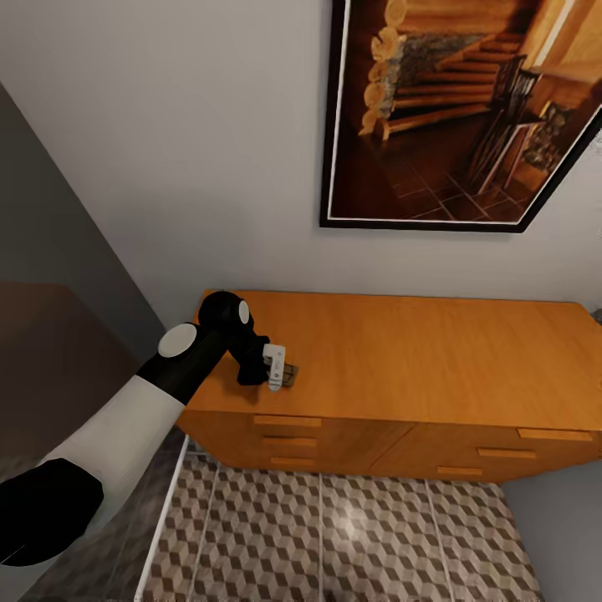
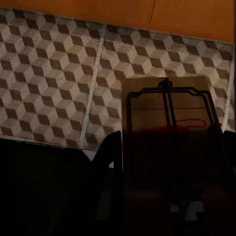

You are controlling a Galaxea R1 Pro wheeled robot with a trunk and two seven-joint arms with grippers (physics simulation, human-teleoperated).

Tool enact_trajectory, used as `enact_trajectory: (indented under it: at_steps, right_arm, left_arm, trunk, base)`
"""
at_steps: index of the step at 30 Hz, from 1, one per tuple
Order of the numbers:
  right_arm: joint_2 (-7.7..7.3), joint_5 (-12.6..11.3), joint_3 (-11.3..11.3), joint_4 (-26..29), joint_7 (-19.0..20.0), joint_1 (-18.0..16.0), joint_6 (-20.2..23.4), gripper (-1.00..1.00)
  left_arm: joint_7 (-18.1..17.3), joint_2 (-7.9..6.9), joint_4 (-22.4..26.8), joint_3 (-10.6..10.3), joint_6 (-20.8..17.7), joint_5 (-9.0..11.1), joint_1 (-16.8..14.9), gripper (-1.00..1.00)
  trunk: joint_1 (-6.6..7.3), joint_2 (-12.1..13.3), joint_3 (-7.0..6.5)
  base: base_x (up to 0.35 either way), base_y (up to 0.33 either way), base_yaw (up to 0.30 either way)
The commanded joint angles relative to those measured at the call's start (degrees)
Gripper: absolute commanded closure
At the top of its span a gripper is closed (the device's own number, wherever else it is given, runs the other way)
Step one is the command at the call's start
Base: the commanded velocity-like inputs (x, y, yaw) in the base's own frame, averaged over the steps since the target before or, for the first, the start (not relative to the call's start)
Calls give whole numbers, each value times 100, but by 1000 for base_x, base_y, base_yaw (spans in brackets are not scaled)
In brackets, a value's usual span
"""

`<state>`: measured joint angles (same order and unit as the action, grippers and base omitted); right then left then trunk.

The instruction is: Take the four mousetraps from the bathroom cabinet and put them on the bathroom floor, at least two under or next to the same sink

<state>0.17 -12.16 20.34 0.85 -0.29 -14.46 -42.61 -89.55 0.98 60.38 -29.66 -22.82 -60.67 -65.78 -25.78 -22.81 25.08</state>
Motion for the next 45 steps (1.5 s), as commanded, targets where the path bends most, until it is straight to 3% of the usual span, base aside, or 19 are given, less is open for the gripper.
enact_trajectory:
  at_steps: [1,31,45]
  right_arm:
    - [1,-59,49,-6,12,-4,-19,100]
    - [1,-59,49,-6,12,-4,-19,100]
    - [1,-59,49,-6,12,-4,-19,100]
  left_arm:
    - [-45,0,2,-4,-30,-33,-5,100]
    - [-45,-52,-113,-4,-30,-33,31,100]
    - [-45,-42,-877,-12,-21,-33,57,100]
  trunk:
    - [0,-10,9]
    - [0,-10,9]
    - [0,-10,9]
  base:
    - [-307,-153,0]
    - [-327,-99,0]
    - [-331,-89,0]
